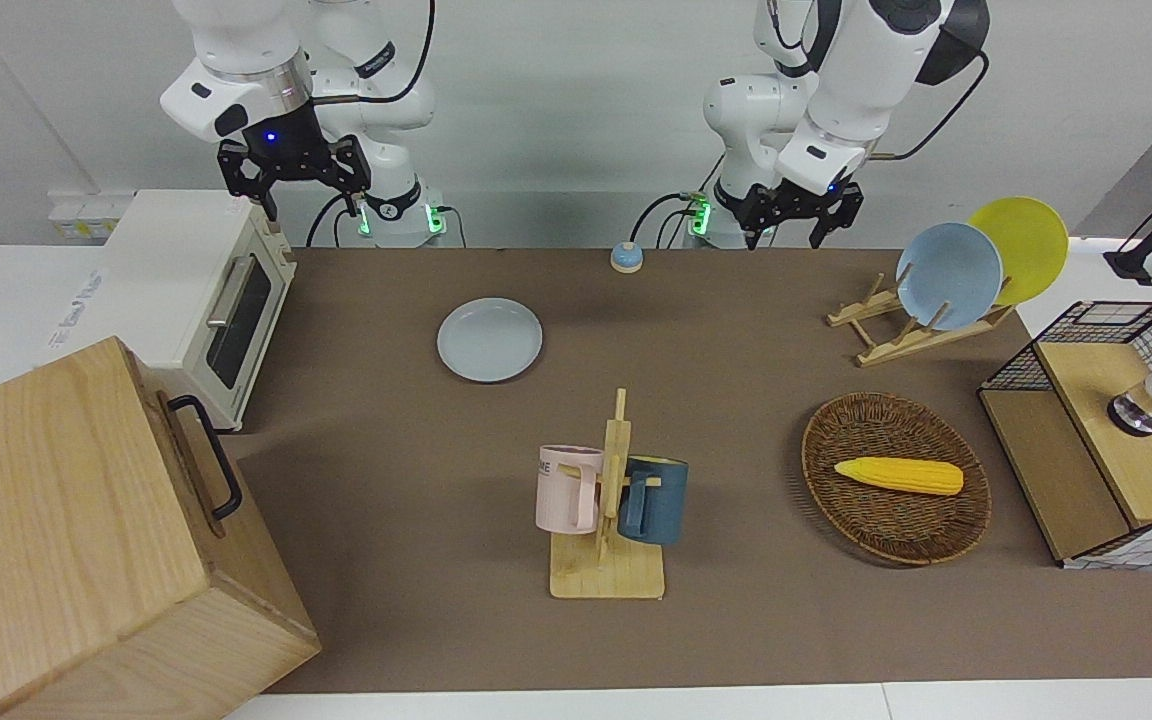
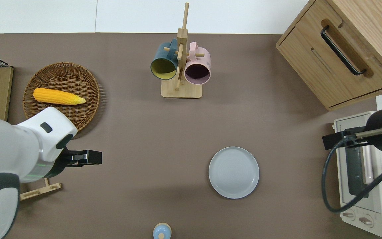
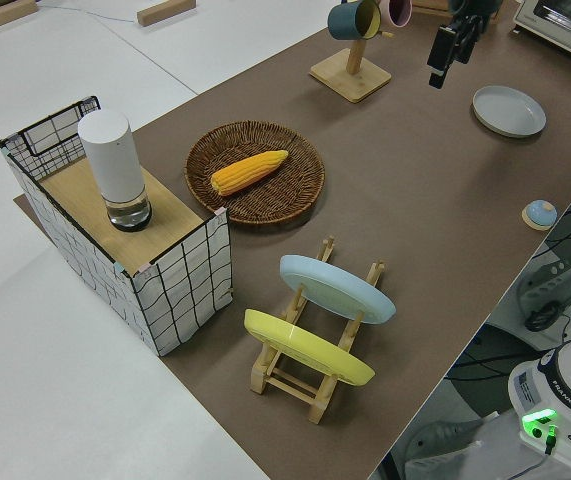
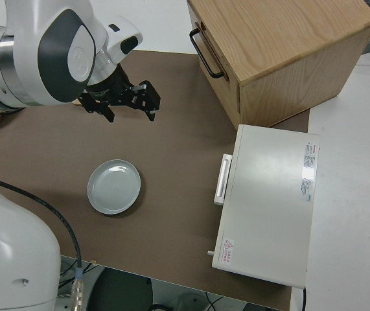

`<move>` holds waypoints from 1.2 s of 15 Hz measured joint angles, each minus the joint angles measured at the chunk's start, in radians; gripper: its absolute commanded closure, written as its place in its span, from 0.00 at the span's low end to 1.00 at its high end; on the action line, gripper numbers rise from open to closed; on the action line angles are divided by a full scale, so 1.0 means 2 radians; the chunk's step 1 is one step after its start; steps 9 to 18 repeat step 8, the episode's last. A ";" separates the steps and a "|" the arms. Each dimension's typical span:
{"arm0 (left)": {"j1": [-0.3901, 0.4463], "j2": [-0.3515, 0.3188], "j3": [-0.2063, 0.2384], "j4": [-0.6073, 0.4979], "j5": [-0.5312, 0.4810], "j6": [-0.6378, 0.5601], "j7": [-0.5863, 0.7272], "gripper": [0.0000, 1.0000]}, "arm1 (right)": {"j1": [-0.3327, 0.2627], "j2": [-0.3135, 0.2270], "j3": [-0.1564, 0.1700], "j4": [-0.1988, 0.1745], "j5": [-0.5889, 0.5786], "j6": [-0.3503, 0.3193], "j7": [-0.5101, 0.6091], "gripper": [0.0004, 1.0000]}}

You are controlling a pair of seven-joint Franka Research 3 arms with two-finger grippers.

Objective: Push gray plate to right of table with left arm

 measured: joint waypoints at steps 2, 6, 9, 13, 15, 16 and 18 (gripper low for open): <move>0.011 0.000 0.001 0.021 0.000 -0.016 0.000 0.00 | 0.000 0.000 0.000 0.000 0.000 0.000 0.000 0.00; 0.027 0.001 0.001 0.044 0.000 -0.023 0.000 0.00 | 0.000 0.000 0.000 0.000 0.000 0.000 0.000 0.00; 0.027 0.001 0.000 0.046 0.000 -0.023 0.000 0.00 | 0.000 0.000 0.000 0.000 0.000 0.000 0.000 0.00; 0.027 0.001 0.000 0.046 0.000 -0.023 0.000 0.00 | 0.000 0.000 0.000 0.000 0.000 0.000 0.000 0.00; 0.027 0.001 0.000 0.046 0.000 -0.023 0.000 0.00 | 0.000 0.000 0.000 0.000 0.000 0.000 0.000 0.00; 0.027 0.001 0.000 0.046 0.000 -0.023 0.000 0.00 | 0.000 0.000 0.000 0.000 0.000 0.000 0.000 0.00; 0.027 0.001 0.000 0.046 0.000 -0.023 0.000 0.00 | 0.000 0.000 0.000 0.000 0.000 0.000 0.000 0.00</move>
